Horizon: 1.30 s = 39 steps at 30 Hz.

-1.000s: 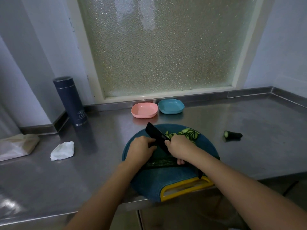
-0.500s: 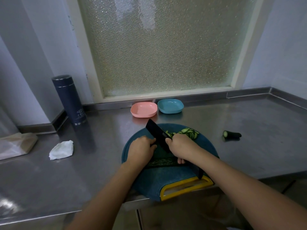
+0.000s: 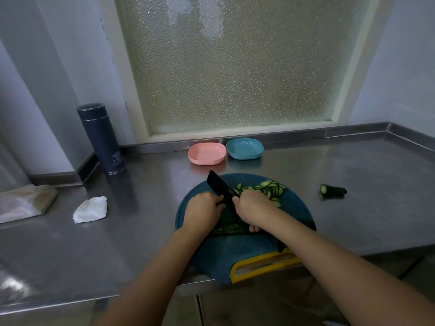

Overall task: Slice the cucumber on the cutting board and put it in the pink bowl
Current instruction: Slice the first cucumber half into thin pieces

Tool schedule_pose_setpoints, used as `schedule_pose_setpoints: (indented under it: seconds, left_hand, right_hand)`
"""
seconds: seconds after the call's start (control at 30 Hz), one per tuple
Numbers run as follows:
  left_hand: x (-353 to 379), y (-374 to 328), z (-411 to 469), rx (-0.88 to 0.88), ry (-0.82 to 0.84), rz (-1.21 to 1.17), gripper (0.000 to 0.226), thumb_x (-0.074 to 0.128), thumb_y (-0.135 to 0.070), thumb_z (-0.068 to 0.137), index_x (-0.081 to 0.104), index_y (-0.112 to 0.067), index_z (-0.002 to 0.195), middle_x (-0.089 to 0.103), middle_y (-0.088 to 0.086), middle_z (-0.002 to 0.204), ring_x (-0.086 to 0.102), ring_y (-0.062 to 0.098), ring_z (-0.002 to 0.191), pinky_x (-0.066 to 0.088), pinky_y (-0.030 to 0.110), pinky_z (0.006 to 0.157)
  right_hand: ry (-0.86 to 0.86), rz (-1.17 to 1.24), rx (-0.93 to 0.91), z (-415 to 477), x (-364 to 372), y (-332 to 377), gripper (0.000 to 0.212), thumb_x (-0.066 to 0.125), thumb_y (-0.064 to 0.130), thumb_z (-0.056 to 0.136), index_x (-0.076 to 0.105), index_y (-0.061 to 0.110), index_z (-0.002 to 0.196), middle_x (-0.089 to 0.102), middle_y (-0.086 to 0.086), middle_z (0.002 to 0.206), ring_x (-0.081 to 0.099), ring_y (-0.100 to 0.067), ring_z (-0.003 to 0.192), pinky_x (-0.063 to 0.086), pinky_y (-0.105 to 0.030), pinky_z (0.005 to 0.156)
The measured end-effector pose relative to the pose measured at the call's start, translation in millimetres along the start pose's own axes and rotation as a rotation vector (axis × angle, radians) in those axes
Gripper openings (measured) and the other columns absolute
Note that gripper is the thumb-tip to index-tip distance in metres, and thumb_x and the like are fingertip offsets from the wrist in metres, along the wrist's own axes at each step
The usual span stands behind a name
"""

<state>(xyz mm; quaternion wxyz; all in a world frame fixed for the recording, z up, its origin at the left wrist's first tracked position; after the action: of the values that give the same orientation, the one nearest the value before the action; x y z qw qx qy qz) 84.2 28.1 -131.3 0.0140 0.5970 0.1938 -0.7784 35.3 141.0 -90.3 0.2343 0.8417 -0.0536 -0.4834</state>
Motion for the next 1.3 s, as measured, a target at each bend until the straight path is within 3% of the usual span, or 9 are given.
schedule_pose_setpoints:
  seconds: [1.03, 1.2, 1.3]
  left_hand:
    - [-2.5, -0.5, -3.4, -0.023, -0.044, -0.065, 0.029, 0.055, -0.030, 0.092, 0.065, -0.022, 0.117, 0.069, 0.003, 0.109, 0.062, 0.019, 0.096, 0.047, 0.031, 0.085]
    - [-1.7, -0.4, -2.9, -0.023, -0.043, -0.043, 0.031, 0.055, -0.031, 0.092, 0.063, -0.021, 0.120, 0.069, 0.004, 0.109, 0.062, 0.020, 0.097, 0.047, 0.031, 0.086]
    - [-1.6, -0.1, -3.5, -0.023, -0.043, -0.051, 0.032, 0.054, -0.030, 0.092, 0.062, -0.021, 0.121, 0.069, 0.003, 0.110, 0.062, 0.019, 0.097, 0.047, 0.031, 0.086]
  right_hand:
    - [-0.032, 0.104, -0.081, -7.8, -3.1, -9.1, 0.055, 0.026, 0.037, 0.103, 0.052, -0.008, 0.121, 0.057, -0.012, 0.053, 0.051, -0.018, 0.037, 0.038, -0.020, 0.037]
    - [-0.037, 0.017, -0.019, -5.8, 4.3, -2.7, 0.044, 0.039, 0.031, 0.101, 0.060, -0.007, 0.112, 0.051, -0.009, 0.036, 0.049, -0.019, 0.044, 0.041, -0.028, 0.047]
    - [-0.055, 0.017, -0.027, -1.8, 6.2, -1.8, 0.035, 0.048, 0.024, 0.098, 0.061, -0.006, 0.112, 0.062, -0.008, 0.058, 0.050, -0.018, 0.052, 0.038, -0.024, 0.051]
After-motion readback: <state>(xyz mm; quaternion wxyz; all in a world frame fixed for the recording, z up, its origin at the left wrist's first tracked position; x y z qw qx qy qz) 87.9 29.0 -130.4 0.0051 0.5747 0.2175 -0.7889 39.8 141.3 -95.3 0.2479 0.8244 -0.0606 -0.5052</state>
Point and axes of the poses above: each hand's wrist, its own z-axis towards the middle knuckle, its own x-axis out of the palm, y = z × x, the point moved 1 cm from there along z, towards the middle knuckle
